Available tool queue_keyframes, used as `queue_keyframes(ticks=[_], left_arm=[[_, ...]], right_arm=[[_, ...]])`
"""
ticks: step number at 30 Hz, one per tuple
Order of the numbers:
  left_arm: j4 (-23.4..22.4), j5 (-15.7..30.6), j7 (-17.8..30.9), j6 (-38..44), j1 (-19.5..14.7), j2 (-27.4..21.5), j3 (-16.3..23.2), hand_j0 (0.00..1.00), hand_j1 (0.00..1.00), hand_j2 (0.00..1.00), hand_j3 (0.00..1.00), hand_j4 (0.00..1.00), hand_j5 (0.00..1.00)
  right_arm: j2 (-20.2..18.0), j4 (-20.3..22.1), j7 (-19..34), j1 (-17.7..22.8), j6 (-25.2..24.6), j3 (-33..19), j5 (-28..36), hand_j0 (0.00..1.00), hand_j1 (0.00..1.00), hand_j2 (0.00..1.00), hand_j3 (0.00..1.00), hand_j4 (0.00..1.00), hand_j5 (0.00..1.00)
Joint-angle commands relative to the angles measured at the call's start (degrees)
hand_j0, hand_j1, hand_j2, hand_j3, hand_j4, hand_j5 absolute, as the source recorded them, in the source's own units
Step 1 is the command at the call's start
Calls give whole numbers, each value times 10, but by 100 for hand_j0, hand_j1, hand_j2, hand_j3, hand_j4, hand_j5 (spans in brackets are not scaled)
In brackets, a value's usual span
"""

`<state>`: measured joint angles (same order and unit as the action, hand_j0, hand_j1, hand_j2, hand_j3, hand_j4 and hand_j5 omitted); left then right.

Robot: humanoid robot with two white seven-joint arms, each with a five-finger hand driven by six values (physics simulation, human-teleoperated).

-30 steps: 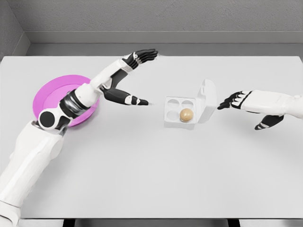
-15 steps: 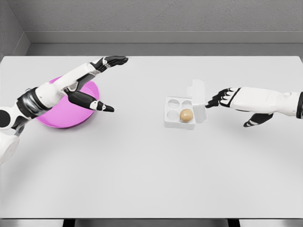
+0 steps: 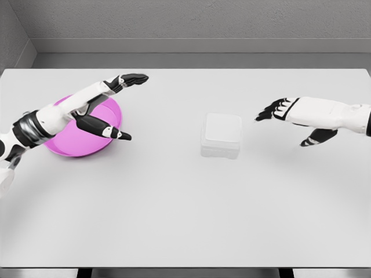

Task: Pack egg into the box and close the box lid

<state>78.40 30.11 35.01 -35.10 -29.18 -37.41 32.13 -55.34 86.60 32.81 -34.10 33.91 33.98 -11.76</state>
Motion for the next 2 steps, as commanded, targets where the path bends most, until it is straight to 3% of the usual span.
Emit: queue_keyframes(ticks=[1,2], left_arm=[[-2,4,0,1,0,-16,17,100,100,100,100,100,100],[-2,4,0,1,1,-19,22,100,100,100,100,100,100]], right_arm=[[-9,-27,0,2,-2,-20,4,100,100,100,100,100,100],[-8,-35,0,2,-2,-23,4,100,100,100,100,100,100]])
